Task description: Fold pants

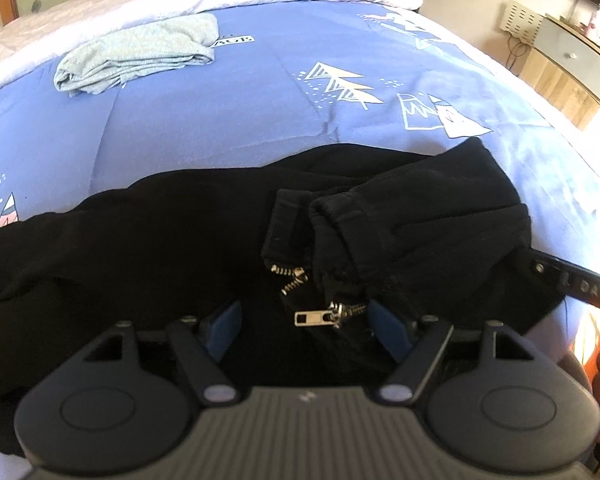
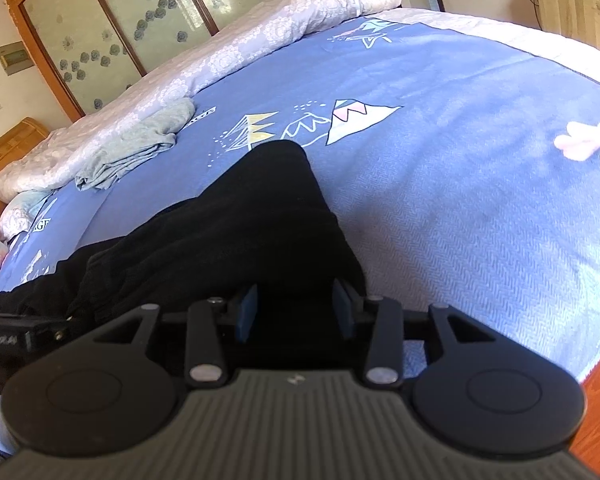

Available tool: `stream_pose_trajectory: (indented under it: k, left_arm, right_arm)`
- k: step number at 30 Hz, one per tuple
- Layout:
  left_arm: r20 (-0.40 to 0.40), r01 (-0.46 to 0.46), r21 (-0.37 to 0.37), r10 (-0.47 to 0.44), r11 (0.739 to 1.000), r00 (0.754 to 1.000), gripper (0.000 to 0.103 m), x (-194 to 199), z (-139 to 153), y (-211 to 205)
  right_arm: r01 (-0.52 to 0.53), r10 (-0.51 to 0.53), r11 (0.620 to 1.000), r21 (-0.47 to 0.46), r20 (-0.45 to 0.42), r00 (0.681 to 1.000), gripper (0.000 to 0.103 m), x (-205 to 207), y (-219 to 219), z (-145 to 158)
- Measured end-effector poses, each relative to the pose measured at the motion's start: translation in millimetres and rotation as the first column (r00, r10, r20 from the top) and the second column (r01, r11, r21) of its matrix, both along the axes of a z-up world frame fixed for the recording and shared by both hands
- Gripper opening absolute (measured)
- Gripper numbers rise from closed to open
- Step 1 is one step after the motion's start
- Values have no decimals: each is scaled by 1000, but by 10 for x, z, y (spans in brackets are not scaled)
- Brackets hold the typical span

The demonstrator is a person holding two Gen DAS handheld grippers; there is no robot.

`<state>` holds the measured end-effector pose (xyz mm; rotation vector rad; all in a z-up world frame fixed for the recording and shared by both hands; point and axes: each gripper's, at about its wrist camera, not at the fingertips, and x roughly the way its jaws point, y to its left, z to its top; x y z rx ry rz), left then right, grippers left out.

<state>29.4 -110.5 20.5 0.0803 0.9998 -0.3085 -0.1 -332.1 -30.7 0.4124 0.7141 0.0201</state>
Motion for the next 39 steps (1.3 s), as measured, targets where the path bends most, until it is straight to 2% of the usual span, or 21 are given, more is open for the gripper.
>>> stream_pose_trajectory:
  k: [4,10,13,15,18,27,30,33,39]
  left_arm:
    - [23,22,9,-22,1000,999,73,-74,27,-15]
    - [4,18,-11,-18,1000,1000,73,-35,-24,11]
    - [-4,21,-53,-21,998,1000,72,-47,15,73]
    - [19,17,-76,-16,997,1000,67,-91,85,136]
    - [44,-6,-93,10,996,999,67,-124,158,297]
    - [12,-160,-124,162,979,987,68,-182,130,920]
    - [2,-216,-143,218,966,976,68,-216,118,1196]
    - [0,-294,-174,299,940,954,68,-275,133,1535]
    - [-18,-472,-234,482,850,876,70,-413,132,2292]
  right_arm:
    - [9,-9,1000,-8,-3,1000,45,14,11,-3]
    - [18,-18,999,-27,-7,1000,45,34,57,-1]
    - [19,-20,999,-44,-11,1000,45,47,98,3]
    - [23,-24,998,-54,-19,1000,45,61,116,12]
    - [24,-26,996,-81,-27,999,45,84,156,16]
    - [18,-24,989,-146,-41,999,45,131,233,11]
    - [18,-25,989,-147,-42,999,45,132,233,10]
    - [21,-28,988,-154,-43,999,45,132,253,9]
    - [29,-39,983,-182,-52,998,45,152,325,14]
